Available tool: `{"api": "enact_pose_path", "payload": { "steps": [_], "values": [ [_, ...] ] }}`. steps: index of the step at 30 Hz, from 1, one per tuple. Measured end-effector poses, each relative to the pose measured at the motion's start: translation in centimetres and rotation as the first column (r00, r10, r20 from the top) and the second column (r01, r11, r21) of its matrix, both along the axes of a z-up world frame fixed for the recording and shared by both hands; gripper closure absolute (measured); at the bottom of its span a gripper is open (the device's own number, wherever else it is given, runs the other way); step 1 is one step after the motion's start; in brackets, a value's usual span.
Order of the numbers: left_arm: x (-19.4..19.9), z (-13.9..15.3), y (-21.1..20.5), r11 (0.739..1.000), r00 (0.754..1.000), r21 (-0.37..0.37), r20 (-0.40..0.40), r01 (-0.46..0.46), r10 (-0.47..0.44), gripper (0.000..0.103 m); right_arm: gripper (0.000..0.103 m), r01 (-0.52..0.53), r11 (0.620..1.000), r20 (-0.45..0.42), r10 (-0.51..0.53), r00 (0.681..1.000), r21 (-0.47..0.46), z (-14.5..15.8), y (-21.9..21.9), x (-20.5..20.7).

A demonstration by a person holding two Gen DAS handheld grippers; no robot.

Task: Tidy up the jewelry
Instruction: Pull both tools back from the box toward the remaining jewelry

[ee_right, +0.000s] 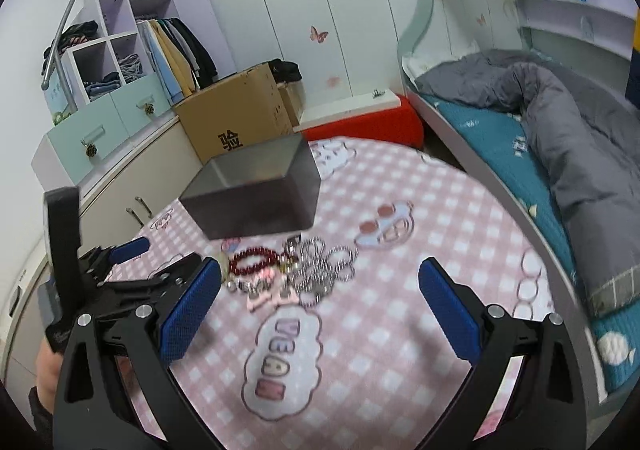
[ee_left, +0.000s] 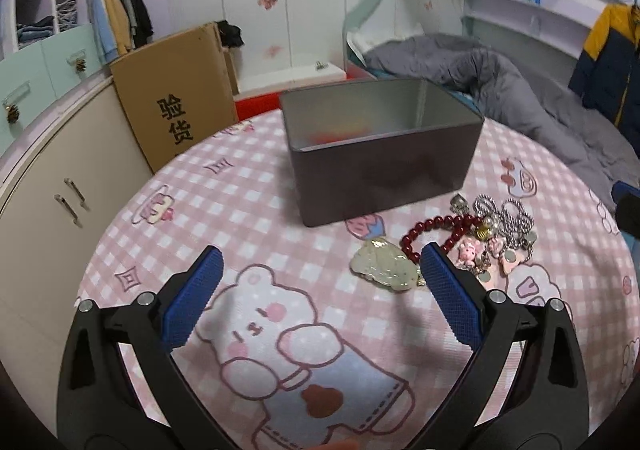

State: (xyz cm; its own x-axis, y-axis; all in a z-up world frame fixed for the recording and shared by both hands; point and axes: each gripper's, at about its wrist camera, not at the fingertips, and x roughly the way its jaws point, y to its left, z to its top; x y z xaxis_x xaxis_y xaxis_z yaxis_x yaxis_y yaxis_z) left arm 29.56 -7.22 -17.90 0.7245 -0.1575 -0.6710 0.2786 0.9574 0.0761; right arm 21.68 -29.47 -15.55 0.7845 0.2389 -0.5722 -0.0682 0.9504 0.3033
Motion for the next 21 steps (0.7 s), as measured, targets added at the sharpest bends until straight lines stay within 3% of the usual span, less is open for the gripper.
{"api": "enact_pose_path", "payload": {
  "steps": [5, 10, 12, 14, 19, 21],
  "values": [
    [1.4, -1.1, -1.1, 1.0, 0.997, 0.024, -0.079, 0.019, -0.017, 0.006, 0.008, -0.019, 1.0, -0.02, 0.02, 1.0, 0.025, -1.0, -0.1, -0.5],
    [2.5, -1.4, -0.8, 0.999, 0.992, -0.02, -0.119, 0.027, -0.029, 0.008, 0.008, -0.041, 0.998, -0.029, 0.042, 0.999, 0.037, -1.3, 0.3, -0.4],
    [2.3, -1.3, -0.5, 0.998, 0.991, -0.054, -0.12, 0.045, -0.051, 0.032, 0.008, -0.058, 0.998, -0.035, 0.06, 0.998, 0.032, -1.4, 0.7, -0.5],
    [2.6, -1.6, 0.0, 0.995, 0.987, -0.09, -0.145, 0.052, -0.064, 0.04, 0.008, -0.07, 0.997, -0.041, 0.071, 0.997, 0.027, -1.5, 1.0, -0.5],
    [2.5, -1.8, 0.1, 0.994, 0.985, -0.094, -0.153, 0.063, -0.077, 0.04, 0.008, -0.086, 0.996, -0.064, 0.087, 0.994, 0.009, -1.9, 1.9, -0.3],
    [2.4, -1.9, -0.4, 0.993, 0.983, -0.083, -0.155, 0.085, -0.097, 0.035, 0.008, -0.089, 0.996, -0.069, 0.088, 0.994, -0.001, -2.1, 2.1, -0.2]
  ]
}}
